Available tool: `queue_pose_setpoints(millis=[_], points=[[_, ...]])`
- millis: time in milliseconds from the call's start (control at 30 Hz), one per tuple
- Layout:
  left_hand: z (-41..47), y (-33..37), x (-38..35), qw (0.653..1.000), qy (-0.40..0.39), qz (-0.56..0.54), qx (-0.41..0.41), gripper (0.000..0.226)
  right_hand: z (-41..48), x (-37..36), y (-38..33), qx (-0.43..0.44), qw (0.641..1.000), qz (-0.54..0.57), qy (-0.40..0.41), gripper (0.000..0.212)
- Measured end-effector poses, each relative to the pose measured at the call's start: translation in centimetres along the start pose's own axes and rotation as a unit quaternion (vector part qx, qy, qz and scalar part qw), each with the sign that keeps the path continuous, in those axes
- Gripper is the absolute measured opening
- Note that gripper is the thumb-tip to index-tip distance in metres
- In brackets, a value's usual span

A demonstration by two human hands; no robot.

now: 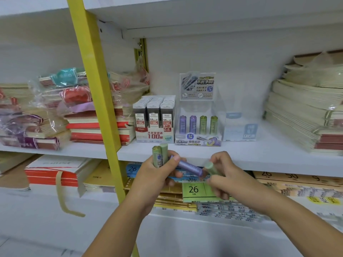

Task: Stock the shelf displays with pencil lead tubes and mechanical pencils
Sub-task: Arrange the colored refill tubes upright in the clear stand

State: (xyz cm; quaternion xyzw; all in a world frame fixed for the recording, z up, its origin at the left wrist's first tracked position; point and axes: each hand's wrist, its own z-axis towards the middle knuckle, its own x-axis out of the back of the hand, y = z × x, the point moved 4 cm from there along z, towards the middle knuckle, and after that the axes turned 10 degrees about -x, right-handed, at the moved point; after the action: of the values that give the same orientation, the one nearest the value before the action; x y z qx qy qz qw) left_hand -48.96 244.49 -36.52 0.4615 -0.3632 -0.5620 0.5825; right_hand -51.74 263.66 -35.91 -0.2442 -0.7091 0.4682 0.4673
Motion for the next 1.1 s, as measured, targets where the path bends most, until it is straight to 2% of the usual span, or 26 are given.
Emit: queue_pose_setpoints(millis=[100,200,300,400,533,633,767,867,1000,1100], points=[[-0.1,0.3,0.2,1.000,0.018,-0.008,-0.003,0.008,-0.4,-0.1,-0.4,0.027,0.999,0.020,-0.019,0.027],[-0.2,0.5,0.4,0.999,0.032,-0.025,-0.007,0.007,-0.7,0.2,-0.7,0.088,0.995,0.052,0.002,0.017],[-0.3,0.8,0.2,0.999,0.023,-0.027,-0.015,0.003,-0.8,0.5,-1.0,0.091,0.993,0.059,0.051,0.026],[-0.3,1.2,-0.3,0.999,-0.009,0.006,-0.035,0.010,-0.8,0.7,-1.5,0.099,0.991,0.043,0.075,0.033],[-0.3,1.5,-1.4,0.995,-0.078,0.037,-0.048,0.025,-0.7,0.2,-2.7,0.117,0.990,-0.053,0.058,0.047],[0.3,1.6,-1.5,0.996,-0.068,0.025,-0.049,0.022,-0.4,0.5,-3.1,0.111,0.991,-0.058,0.050,0.053],[1.5,1.5,-1.2,0.999,-0.033,-0.005,-0.039,0.014,-0.2,2.0,-3.5,0.147,0.982,0.083,0.082,0.046],[2.1,1.3,-1.4,0.998,-0.018,-0.046,-0.024,0.011,0.1,3.4,-3.9,0.188,0.962,0.160,0.114,0.030],[3.0,1.1,-2.0,0.997,0.000,-0.076,-0.025,0.015,0.9,5.1,-5.7,0.222,0.953,0.144,0.150,0.023],[3.9,1.0,-1.7,0.995,0.035,-0.087,-0.039,0.013,1.6,7.8,-8.5,0.253,0.940,0.063,0.221,0.021]])
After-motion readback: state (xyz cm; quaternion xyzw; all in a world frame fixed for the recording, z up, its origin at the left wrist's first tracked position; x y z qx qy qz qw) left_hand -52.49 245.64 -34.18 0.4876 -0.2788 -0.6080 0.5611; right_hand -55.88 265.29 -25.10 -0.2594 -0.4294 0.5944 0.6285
